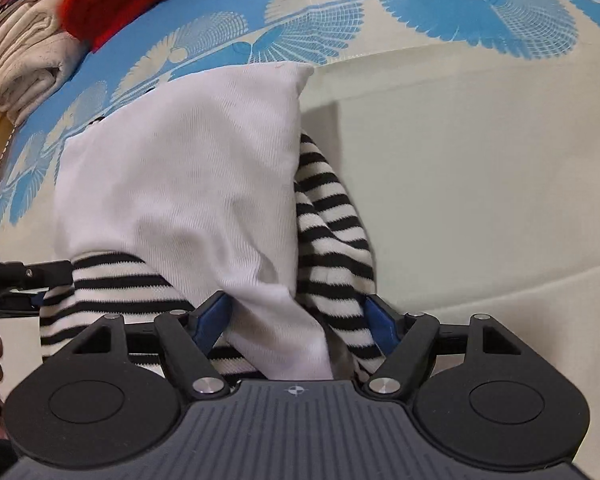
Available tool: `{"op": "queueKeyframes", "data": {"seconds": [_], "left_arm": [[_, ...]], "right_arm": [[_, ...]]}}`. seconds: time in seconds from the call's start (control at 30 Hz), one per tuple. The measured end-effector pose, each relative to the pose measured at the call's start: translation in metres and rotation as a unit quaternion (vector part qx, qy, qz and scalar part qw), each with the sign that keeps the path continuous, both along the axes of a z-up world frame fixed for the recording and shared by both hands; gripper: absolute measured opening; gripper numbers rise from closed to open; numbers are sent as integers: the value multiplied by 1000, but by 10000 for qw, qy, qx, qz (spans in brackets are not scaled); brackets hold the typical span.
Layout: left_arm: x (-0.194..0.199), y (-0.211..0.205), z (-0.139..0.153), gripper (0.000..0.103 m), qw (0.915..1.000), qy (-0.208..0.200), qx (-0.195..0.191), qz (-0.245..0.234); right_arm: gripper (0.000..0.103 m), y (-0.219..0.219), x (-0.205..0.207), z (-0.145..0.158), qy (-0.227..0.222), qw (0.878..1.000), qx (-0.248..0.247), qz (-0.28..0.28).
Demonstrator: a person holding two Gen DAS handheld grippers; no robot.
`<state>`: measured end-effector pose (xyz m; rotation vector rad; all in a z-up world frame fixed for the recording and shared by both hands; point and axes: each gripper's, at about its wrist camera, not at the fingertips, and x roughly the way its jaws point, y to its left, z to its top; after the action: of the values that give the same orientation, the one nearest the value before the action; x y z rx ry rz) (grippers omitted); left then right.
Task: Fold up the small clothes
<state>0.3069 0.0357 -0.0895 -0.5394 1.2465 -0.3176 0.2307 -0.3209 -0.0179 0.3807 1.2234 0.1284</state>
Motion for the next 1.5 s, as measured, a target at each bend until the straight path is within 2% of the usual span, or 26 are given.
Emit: {"op": "queueKeyframes", "data": {"seconds": [0.03,0.1,0.13,0.17,0.23,0.27,0.33,0.4,0.43,0.53,0.6,0.67,0.7,0.73,0.8,0.87,0.9,0.93,1.0,1.1,1.17,1.27,1.33,1.4,1.47,1.5], "left_arm": [[3,-2,0,77,10000,3,13,4],[7,-6,4,64,9997,-188,88,-86],[8,-6,7,56,9995,-275,109,-80],[10,-1,9,50,9994,-348,81,30],[14,12,18,46,9980,-522,-31,350],[14,18,23,45,9968,-650,-65,459],[17,24,31,48,9955,-824,130,442],[19,27,35,50,9962,-720,330,352],[15,30,38,50,9965,-714,331,289],[0,37,56,50,9945,-953,426,121],[-6,33,52,50,9948,-832,512,-280],[-12,23,35,66,9933,-502,885,-550],[-15,21,31,71,9928,-462,946,-573],[-16,21,29,74,9936,-460,887,-534],[-17,26,21,73,9973,-274,591,-340],[-21,25,15,65,9986,-163,442,-240],[-23,22,17,63,9986,-187,443,-224],[-26,21,19,59,9991,-152,348,-168],[-28,22,19,57,9998,-12,161,-114],[-31,18,20,58,9996,46,262,-119],[-32,14,23,68,9977,-78,636,-212],[-42,-1,38,71,9878,-517,1392,-465],[-52,-10,53,71,9761,-834,1924,-562],[-67,-19,74,71,9593,-1200,2499,-538],[-89,-23,96,85,9464,-1676,2728,-415],[-102,-24,106,89,9411,-1917,2764,-335]], "right_arm": [[41,1,3,0,-15,9999,154,-18],[14,6,5,4,-206,9996,167,-70],[8,10,7,9,-356,9993,84,-46],[7,12,8,14,-589,9982,61,-100],[5,12,12,27,-1097,9934,199,-265],[5,13,13,33,-1349,9902,244,-261],[6,21,17,34,-1449,9893,112,-112],[13,28,20,24,-1079,9941,-125,4],[21,30,20,21,-934,9954,-220,-9],[29,25,13,27,-1024,9941,-323,-115],[29,22,7,30,-1046,9942,-229,-69],[33,18,5,23,-730,9970,-237,31],[42,16,2,17,-456,9987,-207,58],[50,16,0,9,-188,9996,-191,59],[50,18,-4,1,79,9995,-284,79],[50,19,-10,3,-3,9993,-358,135],[35,19,-12,7,-112,9991,-384,166],[11,19,-13,10,-208,9988,-413,139],[8,12,-17,16,-344,9984,-446,-21],[7,3,-17,17,-279,9988,-361,-181],[9,0,-16,18,-199,9989,-388,-158],[18,9,-16,7,222,9965,-779,207],[24,12,-21,9,275,9904,-1310,337],[28,10,-29,31,-161,9879,-1528,224],[51,7,-42,63,-799,9859,-1468,43],[69,8,-53,80,-1168,9823,-1465,-19]]}}
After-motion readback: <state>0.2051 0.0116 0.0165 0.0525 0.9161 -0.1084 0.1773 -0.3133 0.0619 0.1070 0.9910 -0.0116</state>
